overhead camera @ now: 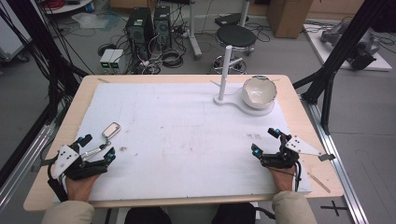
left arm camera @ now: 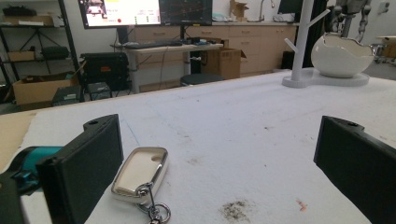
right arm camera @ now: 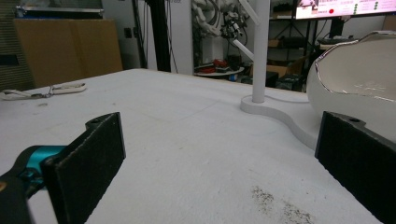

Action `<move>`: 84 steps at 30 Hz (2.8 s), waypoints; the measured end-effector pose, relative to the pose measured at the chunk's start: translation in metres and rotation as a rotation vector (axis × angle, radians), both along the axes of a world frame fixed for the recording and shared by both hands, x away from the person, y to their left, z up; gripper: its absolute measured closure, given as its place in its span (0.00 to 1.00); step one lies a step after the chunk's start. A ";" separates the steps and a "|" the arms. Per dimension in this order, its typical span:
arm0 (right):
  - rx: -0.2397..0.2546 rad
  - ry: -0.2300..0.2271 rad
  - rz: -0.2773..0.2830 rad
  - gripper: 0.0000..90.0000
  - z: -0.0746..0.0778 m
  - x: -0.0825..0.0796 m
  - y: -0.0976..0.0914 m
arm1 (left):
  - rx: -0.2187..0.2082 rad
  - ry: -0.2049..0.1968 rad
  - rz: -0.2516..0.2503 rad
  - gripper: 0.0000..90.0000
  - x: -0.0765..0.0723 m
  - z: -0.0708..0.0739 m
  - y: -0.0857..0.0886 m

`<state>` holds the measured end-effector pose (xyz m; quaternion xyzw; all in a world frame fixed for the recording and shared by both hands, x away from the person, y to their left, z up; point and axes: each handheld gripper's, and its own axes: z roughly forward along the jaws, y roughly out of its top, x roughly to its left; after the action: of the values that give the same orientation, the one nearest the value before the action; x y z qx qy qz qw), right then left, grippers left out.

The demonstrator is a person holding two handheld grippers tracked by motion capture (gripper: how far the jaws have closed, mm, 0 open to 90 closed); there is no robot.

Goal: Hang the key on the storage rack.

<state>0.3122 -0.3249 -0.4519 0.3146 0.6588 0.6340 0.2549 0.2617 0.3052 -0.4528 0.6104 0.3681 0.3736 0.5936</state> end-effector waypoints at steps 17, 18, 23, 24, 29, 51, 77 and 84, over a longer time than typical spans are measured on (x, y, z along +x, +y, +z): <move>-0.009 -0.006 -0.004 0.01 0.000 0.000 0.000 | -0.027 -0.016 0.004 0.03 -0.002 0.000 0.002; -0.009 -0.006 -0.004 0.01 0.000 0.000 0.000 | -0.039 -0.014 0.004 0.03 -0.002 0.000 0.003; -0.009 -0.009 -0.007 0.01 0.000 0.000 0.001 | -0.049 0.038 0.022 0.03 -0.008 0.023 0.020; -0.011 -0.012 -0.008 0.01 0.000 0.000 0.001 | -0.040 0.042 0.026 0.03 -0.009 0.028 0.023; -0.001 0.000 -0.005 0.01 0.000 0.000 0.000 | 0.074 0.105 0.013 0.02 -0.011 0.069 0.042; -0.003 -0.010 -0.002 0.01 0.000 0.001 -0.001 | 0.656 0.578 -0.166 0.02 0.035 0.105 0.054; 0.003 -0.005 -0.007 0.01 0.000 0.001 -0.001 | 0.787 0.793 -0.261 0.03 0.061 0.065 0.044; 0.000 -0.004 -0.007 0.01 0.000 0.000 -0.001 | 0.806 0.837 -0.272 0.14 0.065 0.058 0.040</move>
<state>0.3126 -0.3255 -0.4519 0.3156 0.6573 0.6337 0.2584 0.3263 0.3454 -0.3944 0.9245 0.3184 0.1324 0.1623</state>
